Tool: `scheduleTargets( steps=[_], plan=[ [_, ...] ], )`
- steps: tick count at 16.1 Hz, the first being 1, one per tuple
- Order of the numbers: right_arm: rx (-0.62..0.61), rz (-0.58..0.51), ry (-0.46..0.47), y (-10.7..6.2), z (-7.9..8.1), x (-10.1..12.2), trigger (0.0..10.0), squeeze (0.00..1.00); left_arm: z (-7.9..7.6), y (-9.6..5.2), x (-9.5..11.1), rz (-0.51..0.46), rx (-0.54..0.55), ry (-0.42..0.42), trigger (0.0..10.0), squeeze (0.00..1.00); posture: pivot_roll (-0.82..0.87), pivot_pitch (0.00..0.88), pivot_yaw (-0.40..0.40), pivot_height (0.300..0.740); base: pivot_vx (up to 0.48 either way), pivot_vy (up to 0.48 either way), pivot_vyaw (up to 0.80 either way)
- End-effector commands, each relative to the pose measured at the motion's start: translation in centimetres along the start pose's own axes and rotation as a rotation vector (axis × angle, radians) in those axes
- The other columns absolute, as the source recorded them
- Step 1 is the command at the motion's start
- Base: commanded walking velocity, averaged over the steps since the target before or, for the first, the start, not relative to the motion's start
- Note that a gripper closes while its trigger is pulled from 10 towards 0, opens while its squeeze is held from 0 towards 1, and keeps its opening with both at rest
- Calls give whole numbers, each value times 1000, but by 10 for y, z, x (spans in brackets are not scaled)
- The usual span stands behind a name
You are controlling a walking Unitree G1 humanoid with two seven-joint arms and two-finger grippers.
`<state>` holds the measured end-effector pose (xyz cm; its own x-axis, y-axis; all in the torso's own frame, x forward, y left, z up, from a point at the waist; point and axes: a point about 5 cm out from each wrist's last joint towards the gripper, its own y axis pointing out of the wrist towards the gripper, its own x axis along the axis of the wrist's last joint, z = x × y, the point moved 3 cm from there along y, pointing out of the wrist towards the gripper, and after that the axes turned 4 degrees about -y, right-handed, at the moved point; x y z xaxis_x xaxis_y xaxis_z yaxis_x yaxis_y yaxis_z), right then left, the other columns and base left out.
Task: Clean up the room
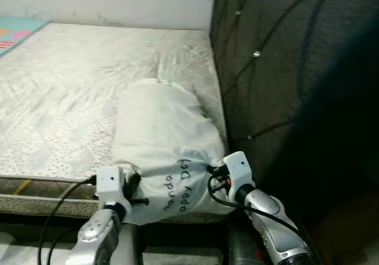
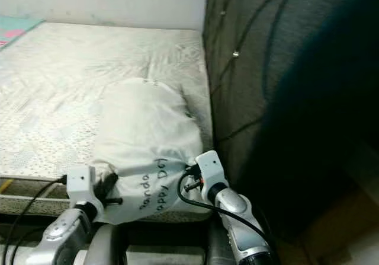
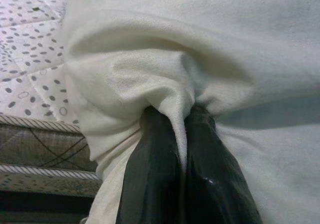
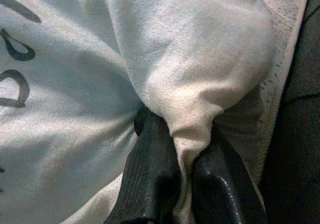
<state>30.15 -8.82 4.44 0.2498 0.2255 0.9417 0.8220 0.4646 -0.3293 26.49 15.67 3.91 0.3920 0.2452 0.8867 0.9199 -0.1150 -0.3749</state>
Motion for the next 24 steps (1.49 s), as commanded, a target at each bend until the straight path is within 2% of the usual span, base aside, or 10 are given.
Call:
scheduleTargets(
  steps=[1, 9, 12, 15, 16, 17, 19, 21, 22, 24],
  plan=[
    [9, -26, 2, 1, 2, 8, 10000, 0, -7, 3, 9, -27, -22, 9, 10000, 0, -107, 0, -25, 580, 0, 0, 0],
    [18, -32, 7, 1, 2, 8, 10000, 0, -7, 3, 12, -50, -17, 18, 10000, 0, -107, 0, -29, 570, 0, 0, 0],
    [46, -79, -12, 2, 6, 18, 10000, 0, 19, -2, 34, -165, 170, 43, 10000, 0, -104, 0, -30, 570, 0, 0, 0],
    [192, -133, -10, 2, 30, 33, 10000, 0, 45, -7, 35, -171, 298, -26, 10000, 0, -98, 0, -34, 570, 0, 0, 0],
    [217, -142, -48, 0, 36, 34, 10000, 1000, 48, -8, 28, -137, 302, -33, 10000, 961, -97, 0, -36, 570, 0, 0, 0],
    [222, -136, -45, 0, 37, 32, 10000, 1000, 47, -8, 25, -121, 295, -36, 10000, 1000, -97, 0, -36, 570, 0, 0, 0],
    [177, -45, -101, -2, 25, 17, 10000, 1000, 41, -11, 13, -41, 269, -5, 10000, 1000, -90, 0, -39, 570, 0, 0, 0],
    [174, 19, -133, -9, 13, 7, 10000, 1000, 37, -20, 8, -7, 266, 20, 10000, 1000, -94, 0, -36, 570, 0, 0, 0],
    [191, 32, -148, -13, 9, 5, 10000, 1000, 34, -25, 8, -4, 265, 24, 10000, 1000, -97, 0, -29, 570, 0, 0, 0],
    [189, 51, -172, -15, 1, 0, 10000, 1000, 35, -28, 20, -74, 284, 84, 10000, 1000, -95, 0, -25, 570, 0, 0, 0]
  ],
)
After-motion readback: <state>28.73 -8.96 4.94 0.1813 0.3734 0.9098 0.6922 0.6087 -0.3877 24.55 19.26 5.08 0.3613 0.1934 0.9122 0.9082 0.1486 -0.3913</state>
